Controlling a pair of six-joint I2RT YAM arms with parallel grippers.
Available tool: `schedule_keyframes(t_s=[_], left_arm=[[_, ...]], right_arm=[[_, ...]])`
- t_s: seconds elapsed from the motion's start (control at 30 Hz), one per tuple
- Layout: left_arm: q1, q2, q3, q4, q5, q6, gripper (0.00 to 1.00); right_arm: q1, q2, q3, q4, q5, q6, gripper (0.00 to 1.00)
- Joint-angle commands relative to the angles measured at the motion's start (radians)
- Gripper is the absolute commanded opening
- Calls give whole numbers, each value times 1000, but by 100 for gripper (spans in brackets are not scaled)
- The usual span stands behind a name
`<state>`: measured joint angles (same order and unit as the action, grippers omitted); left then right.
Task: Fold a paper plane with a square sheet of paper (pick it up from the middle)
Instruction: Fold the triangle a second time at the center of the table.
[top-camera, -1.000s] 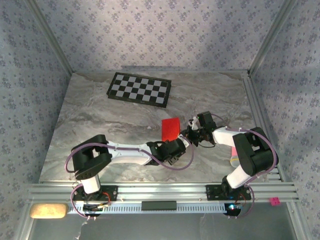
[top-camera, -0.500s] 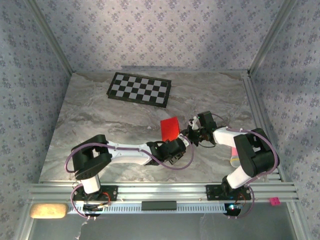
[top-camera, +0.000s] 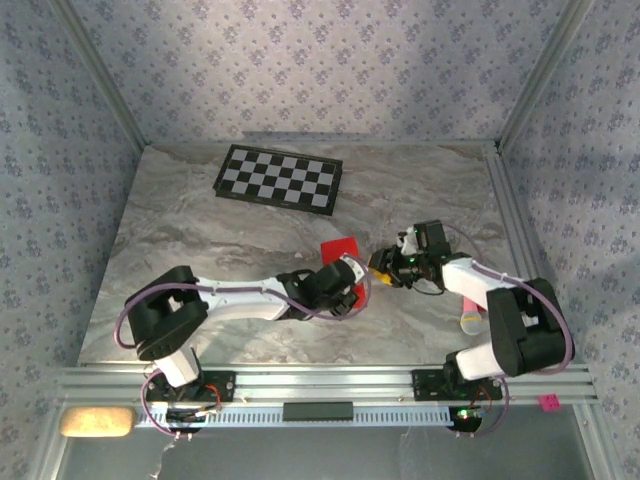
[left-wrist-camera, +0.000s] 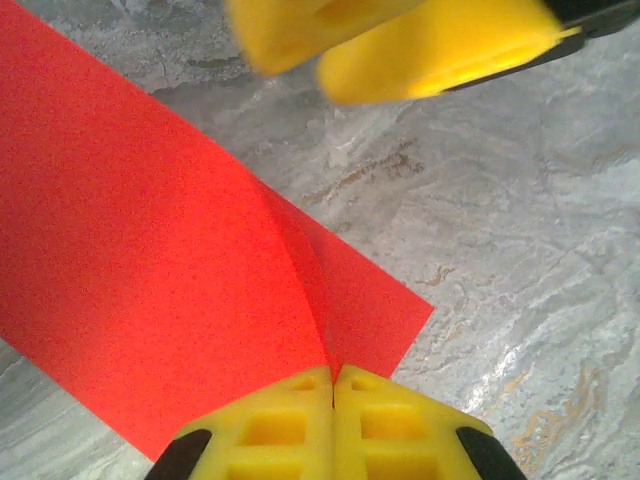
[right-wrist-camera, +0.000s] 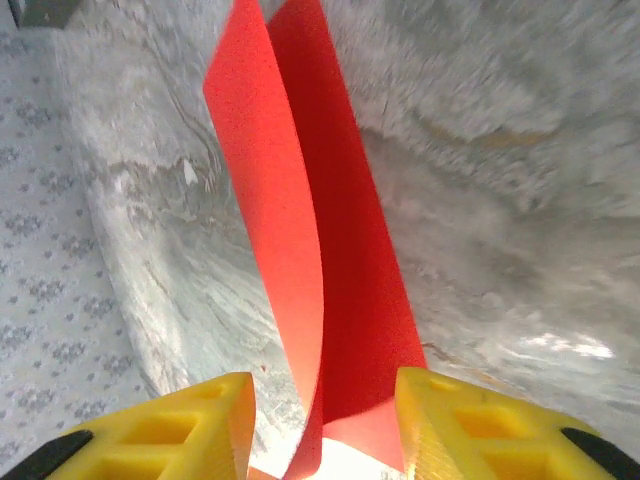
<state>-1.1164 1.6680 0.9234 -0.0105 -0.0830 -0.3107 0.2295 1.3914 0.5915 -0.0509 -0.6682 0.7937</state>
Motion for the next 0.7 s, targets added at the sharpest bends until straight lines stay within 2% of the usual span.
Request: schedule_keyframes(t_s=[0.0, 0.2, 0.27, 0.37, 0.5, 0.67], left_arm=[[48, -26, -18, 72, 215, -71, 0], [114, -15, -39, 152, 372, -142, 0], [134, -7, -43, 176, 414, -166, 0], [154, 5, -44, 192, 450, -187, 0], [169, 17, -51, 215, 466, -214, 0], [174, 28, -46, 205, 468, -215, 0]], right_arm=[[-29, -58, -17, -111, 64, -42, 45], [-19, -158, -89, -59, 161, -31, 41], [-3, -211, -118, -48, 194, -36, 35], [2, -244, -123, -67, 144, -74, 29], [27, -194, -107, -75, 55, -92, 20], [101, -110, -83, -48, 52, -94, 9]])
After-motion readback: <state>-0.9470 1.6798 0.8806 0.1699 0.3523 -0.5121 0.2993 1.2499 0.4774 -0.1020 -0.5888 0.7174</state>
